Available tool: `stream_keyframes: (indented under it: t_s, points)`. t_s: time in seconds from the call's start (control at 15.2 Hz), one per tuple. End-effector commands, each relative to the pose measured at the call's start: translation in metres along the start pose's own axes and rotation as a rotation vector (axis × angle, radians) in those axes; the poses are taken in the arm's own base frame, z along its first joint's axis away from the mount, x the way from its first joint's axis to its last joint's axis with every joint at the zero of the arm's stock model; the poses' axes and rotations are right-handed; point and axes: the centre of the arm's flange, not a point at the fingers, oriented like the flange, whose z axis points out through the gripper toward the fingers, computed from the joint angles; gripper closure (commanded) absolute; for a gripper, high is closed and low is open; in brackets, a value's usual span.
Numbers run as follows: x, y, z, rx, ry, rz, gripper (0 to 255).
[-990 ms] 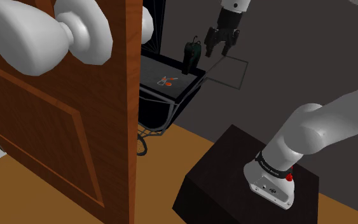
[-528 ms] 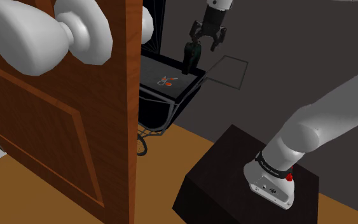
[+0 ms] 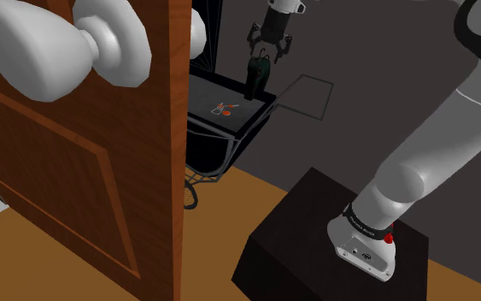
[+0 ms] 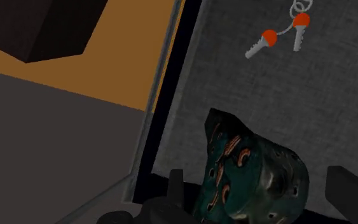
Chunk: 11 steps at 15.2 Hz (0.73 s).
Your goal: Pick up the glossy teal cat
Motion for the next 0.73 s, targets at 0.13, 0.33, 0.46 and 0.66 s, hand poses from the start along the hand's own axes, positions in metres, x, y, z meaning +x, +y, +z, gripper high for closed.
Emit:
stream_keyframes:
  t_s: [0.13, 0.33, 0.46, 0.66]
  points:
    - [0.05, 0.0, 0.004, 0.015, 0.019, 0.193, 0]
    - [0.086, 0.008, 0.008, 0.025, 0.033, 0.335, 0]
    - [0.11, 0.015, 0.011, 0.033, 0.042, 0.429, 0]
    - [0.112, 0.017, 0.022, 0.034, 0.044, 0.443, 0]
